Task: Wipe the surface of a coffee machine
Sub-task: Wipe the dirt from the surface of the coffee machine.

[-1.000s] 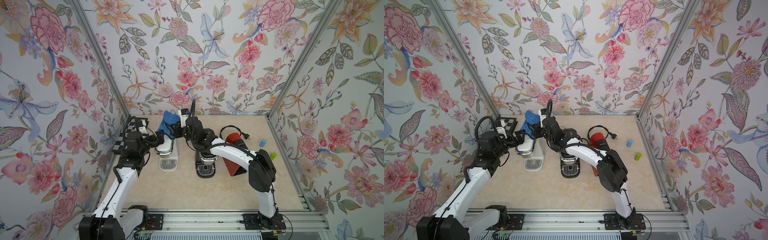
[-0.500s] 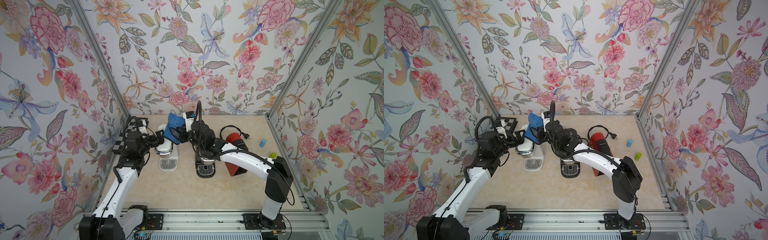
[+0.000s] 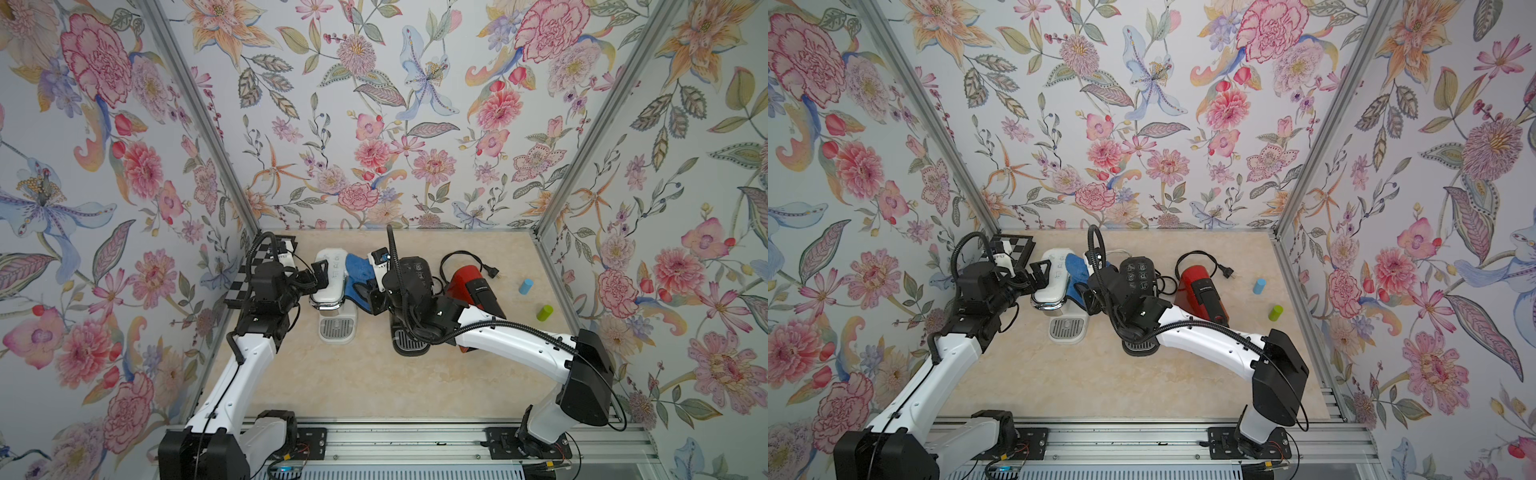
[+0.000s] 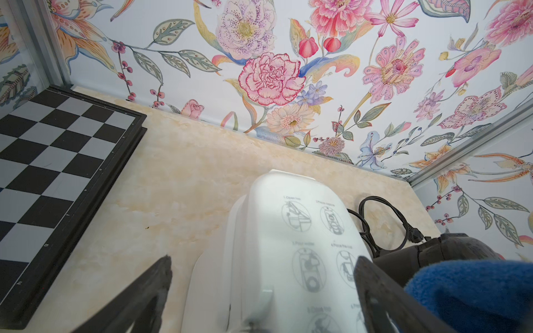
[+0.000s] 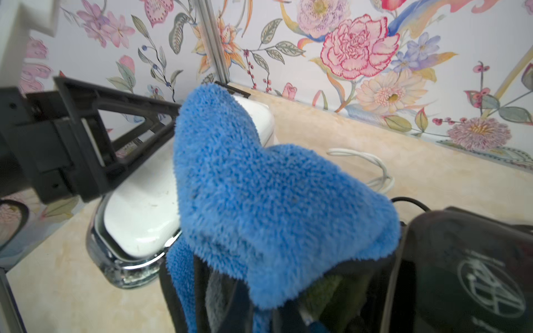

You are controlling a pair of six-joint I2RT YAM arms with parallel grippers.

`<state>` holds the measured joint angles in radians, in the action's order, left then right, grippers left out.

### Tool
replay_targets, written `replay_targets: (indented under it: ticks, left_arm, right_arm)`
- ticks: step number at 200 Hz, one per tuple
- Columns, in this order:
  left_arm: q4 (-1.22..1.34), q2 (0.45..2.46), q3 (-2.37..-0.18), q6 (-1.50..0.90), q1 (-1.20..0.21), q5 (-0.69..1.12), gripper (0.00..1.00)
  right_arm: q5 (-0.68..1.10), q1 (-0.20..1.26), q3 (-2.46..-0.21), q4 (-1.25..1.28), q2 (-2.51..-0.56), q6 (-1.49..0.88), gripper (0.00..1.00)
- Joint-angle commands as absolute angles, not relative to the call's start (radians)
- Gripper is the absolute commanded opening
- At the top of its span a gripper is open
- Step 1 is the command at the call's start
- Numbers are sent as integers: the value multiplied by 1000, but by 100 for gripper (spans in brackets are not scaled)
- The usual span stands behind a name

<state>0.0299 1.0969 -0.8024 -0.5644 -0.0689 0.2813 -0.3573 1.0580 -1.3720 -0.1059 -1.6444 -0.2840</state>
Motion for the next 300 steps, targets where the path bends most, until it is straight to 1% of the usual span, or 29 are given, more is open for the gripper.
replay_targets:
  ticks: [1,63,108,145,169,226,250,267,300]
  left_arm:
    - [26,1116,-803,-548,-75,278,99]
    - [19,1129,-812,-535,-75,276,99]
    - [0,1141,-829,-528,-76,275,99]
    - [0,1156,-839,-531,-76,276,99]
    - [2,1164,-845,-532,-75,283,99]
    - [-22,1166,-870,-507,-76,259,99]
    - [-25,1160,-867,-503,-76,254,99]
    - [-34,1157,-866,-497,-76,244,99]
    - [-32,1145,-855,-501,-77,228,99]
  right_arm:
    - [-354,1061,-1388,-115,-1672,-287,0]
    - [-276,1085,-1513,-115,-1831,-305,0]
    - [-209,1094,-1529,-99,-1881,-359,0]
    - [-119,1098,-1520,-40,-1900,-422,0]
    - [-92,1109,-1530,-17,-1921,-446,0]
    - [-72,1136,-1538,7,-1943,-479,0]
    - [-94,1149,-1539,11,-1943,-481,0]
    - [-92,1153,-1515,24,-1929,-496,0]
    - [-26,1159,-1425,118,-1885,-549,0]
